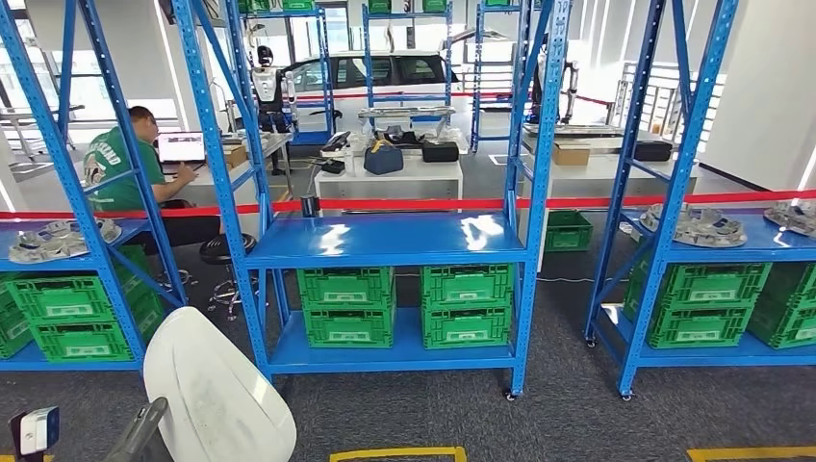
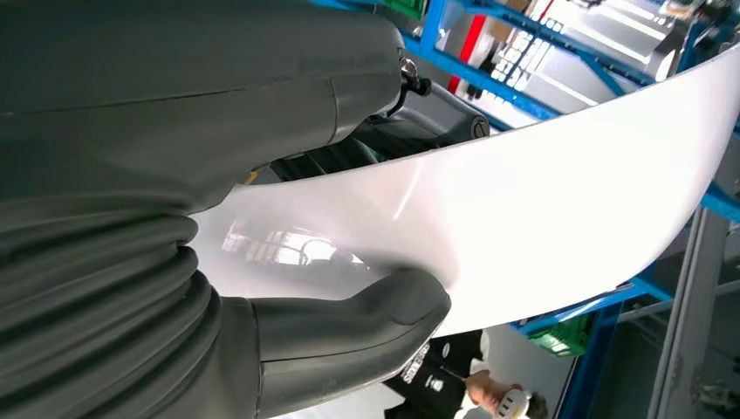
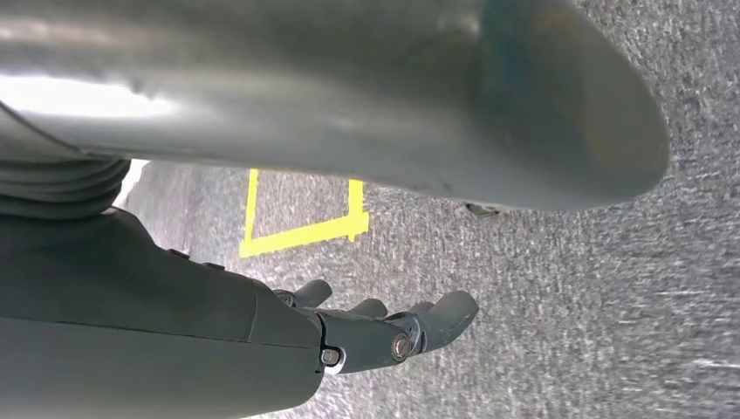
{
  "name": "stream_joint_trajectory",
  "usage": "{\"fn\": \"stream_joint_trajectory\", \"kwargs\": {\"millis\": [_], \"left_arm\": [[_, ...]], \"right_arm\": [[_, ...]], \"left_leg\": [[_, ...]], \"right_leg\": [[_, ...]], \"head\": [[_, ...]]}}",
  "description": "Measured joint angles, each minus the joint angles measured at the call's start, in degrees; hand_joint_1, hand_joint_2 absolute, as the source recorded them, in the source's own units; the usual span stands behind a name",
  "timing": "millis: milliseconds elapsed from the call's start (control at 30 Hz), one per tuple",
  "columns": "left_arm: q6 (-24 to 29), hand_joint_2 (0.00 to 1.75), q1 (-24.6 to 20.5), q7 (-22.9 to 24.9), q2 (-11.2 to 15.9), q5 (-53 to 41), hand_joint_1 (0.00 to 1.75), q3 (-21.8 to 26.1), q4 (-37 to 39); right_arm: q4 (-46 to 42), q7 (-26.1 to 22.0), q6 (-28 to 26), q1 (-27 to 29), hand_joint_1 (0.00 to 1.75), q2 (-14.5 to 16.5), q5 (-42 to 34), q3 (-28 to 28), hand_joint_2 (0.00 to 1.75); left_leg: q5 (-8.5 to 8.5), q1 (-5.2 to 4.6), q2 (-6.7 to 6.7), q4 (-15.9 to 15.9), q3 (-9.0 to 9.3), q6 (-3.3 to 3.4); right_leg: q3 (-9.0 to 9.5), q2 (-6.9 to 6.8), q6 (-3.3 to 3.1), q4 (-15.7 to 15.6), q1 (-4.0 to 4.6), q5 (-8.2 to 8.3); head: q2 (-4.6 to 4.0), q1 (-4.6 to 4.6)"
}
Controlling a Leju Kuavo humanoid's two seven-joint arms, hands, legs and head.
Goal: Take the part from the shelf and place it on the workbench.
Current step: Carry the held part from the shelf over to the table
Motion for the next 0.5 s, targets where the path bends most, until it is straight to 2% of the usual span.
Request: {"fn": "stream_joint_trajectory", "kwargs": {"millis": [33,67,100,167,200,267,300,333,367,400,433,467,500], "left_arm": [[0.0,1.75,-0.1,0.0,0.0,0.0,1.75,0.0,0.0],[-0.1,1.75,-0.2,0.0,0.0,0.0,1.75,0.0,0.1],[-0.1,1.75,-0.2,0.0,0.0,0.0,1.75,0.0,0.1],[-0.3,1.75,-0.3,0.0,0.2,0.0,1.75,0.0,0.2],[-0.3,1.75,-0.3,0.0,0.3,0.0,1.75,0.0,0.2],[-0.5,1.75,-0.4,0.0,0.3,0.0,1.75,0.0,0.3],[-0.5,1.75,-0.5,0.0,0.3,0.0,1.75,0.0,0.4],[-0.5,1.75,-0.4,0.0,0.2,0.0,1.75,0.0,0.5],[-0.5,1.75,-0.4,0.0,0.2,0.0,1.75,0.0,0.7],[-0.5,1.75,-0.3,0.0,0.1,0.0,1.75,0.0,0.8],[-0.5,1.75,-0.2,0.0,0.1,0.0,1.75,0.0,0.8],[-0.5,1.75,-0.1,0.0,0.1,0.0,1.75,0.0,0.9],[-0.5,1.75,-0.1,0.0,0.1,0.0,1.75,0.0,0.9]], "right_arm": [[0.0,0.0,0.0,0.0,0.00,0.0,0.0,0.0,0.00],[0.0,0.0,0.0,-0.1,0.00,0.0,0.0,0.0,0.00],[0.0,0.0,0.0,-0.1,0.00,0.0,0.1,0.0,0.00],[0.0,-0.1,0.0,-0.2,0.00,0.0,0.2,0.0,0.00],[0.0,-0.2,0.0,-0.3,0.00,0.0,0.2,0.0,0.00],[0.0,-0.3,0.0,-0.2,0.00,0.0,0.2,0.0,0.00],[0.0,-0.4,0.0,-0.2,0.00,-0.1,0.2,0.0,0.00],[0.0,-0.4,0.0,0.0,0.00,-0.1,0.2,0.0,0.00],[0.0,-0.4,0.0,0.1,0.00,-0.1,0.2,0.0,0.00],[0.0,-0.4,0.0,0.1,0.00,-0.1,0.2,0.0,0.00],[0.0,-0.4,0.0,0.1,0.00,-0.1,0.2,0.0,0.00],[0.0,-0.4,0.0,0.1,0.00,-0.1,0.2,0.0,0.00],[0.0,-0.5,0.0,0.1,0.00,-0.1,0.2,0.0,0.00]], "left_leg": [[0.97,-0.16,1.07,-3.3,2.22,0.22],[1.40,-0.36,1.95,-5.4,3.48,0.59],[1.31,-0.57,2.30,-6.2,3.84,1.09],[1.51,-0.67,1.18,-6.3,3.29,2.13],[1.57,-0.58,0.52,-6.6,3.16,2.54],[2.16,-0.34,-0.67,-6.9,2.97,3.34],[2.38,-0.35,-1.26,-6.8,2.69,3.61],[2.61,-0.38,-1.97,-6.8,2.37,3.81],[2.78,-0.45,-2.76,-6.7,2.04,3.87],[2.94,-0.50,-3.61,-6.5,1.74,3.84],[3.06,-0.54,-4.44,-6.4,1.51,3.75],[3.15,-0.54,-5.24,-6.2,1.35,3.65],[3.23,-0.52,-5.97,-6.1,1.22,3.53]], "right_leg": [[-0.15,-0.63,0.24,0.3,0.07,-0.06],[-0.20,-1.16,0.55,0.5,0.19,-0.13],[-0.21,-1.69,0.88,0.7,0.32,-0.15],[-0.16,-2.71,1.62,0.9,0.38,-0.24],[-0.28,-2.29,2.03,1.3,0.25,-0.59],[-1.72,0.60,2.68,4.8,-0.02,-3.15],[-3.20,2.38,2.84,8.2,-0.09,-5.21],[-4.98,3.45,2.88,12.2,-0.07,-7.22],[-6.45,3.87,2.86,15.5,-0.03,-8.45],[-7.18,4.07,2.75,17.1,0.04,-8.67],[-6.78,4.23,2.56,16.4,0.09,-7.74],[-5.29,4.59,2.31,13.5,0.13,-5.93],[-3.23,5.67,1.97,9.3,0.14,-4.04]], "head": [[0.00,0.03],[0.00,0.06],[0.00,0.10],[0.00,0.17],[0.00,0.21],[0.00,0.29],[0.00,0.35],[0.00,0.38],[0.00,0.41],[0.00,0.41],[0.00,0.43],[0.00,0.44],[0.00,0.44]]}}
